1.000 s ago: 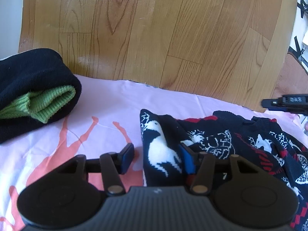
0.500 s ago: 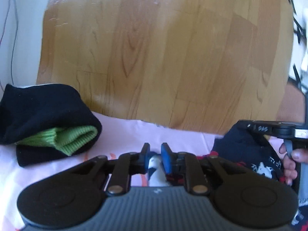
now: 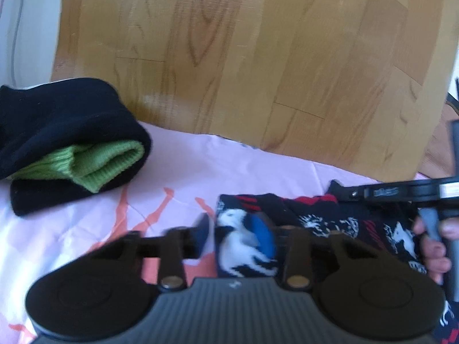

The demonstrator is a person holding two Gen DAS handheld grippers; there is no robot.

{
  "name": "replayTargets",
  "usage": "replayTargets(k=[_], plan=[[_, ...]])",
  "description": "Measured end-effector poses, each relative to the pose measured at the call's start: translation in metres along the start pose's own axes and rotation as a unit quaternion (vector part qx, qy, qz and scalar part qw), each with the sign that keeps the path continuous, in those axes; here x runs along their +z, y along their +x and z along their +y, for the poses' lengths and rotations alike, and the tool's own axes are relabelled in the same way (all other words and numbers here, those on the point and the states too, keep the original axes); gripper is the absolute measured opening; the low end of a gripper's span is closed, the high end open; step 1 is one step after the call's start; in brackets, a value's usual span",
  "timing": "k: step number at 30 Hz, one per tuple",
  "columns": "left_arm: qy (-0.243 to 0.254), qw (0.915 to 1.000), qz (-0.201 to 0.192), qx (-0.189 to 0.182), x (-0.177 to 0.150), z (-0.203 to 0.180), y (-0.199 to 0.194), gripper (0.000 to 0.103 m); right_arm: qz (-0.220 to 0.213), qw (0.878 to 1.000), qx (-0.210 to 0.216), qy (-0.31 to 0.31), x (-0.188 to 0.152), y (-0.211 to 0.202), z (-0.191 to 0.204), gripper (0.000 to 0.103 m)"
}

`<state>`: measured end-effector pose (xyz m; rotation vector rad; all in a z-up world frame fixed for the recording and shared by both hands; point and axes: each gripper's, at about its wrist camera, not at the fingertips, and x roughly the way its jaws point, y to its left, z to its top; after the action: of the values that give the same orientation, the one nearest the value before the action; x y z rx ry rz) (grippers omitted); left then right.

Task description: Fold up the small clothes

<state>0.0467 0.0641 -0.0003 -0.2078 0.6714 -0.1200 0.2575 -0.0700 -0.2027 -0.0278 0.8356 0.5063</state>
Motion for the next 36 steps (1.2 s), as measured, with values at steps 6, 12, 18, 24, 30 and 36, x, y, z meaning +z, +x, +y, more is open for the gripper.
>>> replayTargets(k=[6,12,18,24,30,36], plan=[[0.007,0.9997,0.003,0.022,0.002,0.001,0.003,0.011,-0.052,0.998,-0.042,0.011,0.003,0.030,0.001,0.008],[0.013,0.9995,0.002,0.030,0.001,-0.001,0.003,0.017,-0.113,0.988,-0.006,0.109,-0.011,-0.056,-0.053,0.039],[0.016,0.9994,0.000,0.030,0.000,-0.003,0.001,0.017,-0.112,0.986,-0.024,0.122,-0.058,-0.116,-0.075,0.050],[0.004,0.9997,0.003,0.023,0.001,0.000,0.002,0.016,-0.083,0.996,-0.022,0.016,-0.102,-0.114,-0.026,0.072],[0.009,0.9996,-0.001,0.027,0.000,-0.001,0.004,0.011,-0.114,0.976,-0.139,0.124,-0.085,-0.088,-0.078,0.016],[-0.016,0.9995,0.011,0.026,0.003,0.007,0.006,0.012,-0.176,0.935,-0.173,0.254,-0.085,-0.120,-0.132,0.043]])
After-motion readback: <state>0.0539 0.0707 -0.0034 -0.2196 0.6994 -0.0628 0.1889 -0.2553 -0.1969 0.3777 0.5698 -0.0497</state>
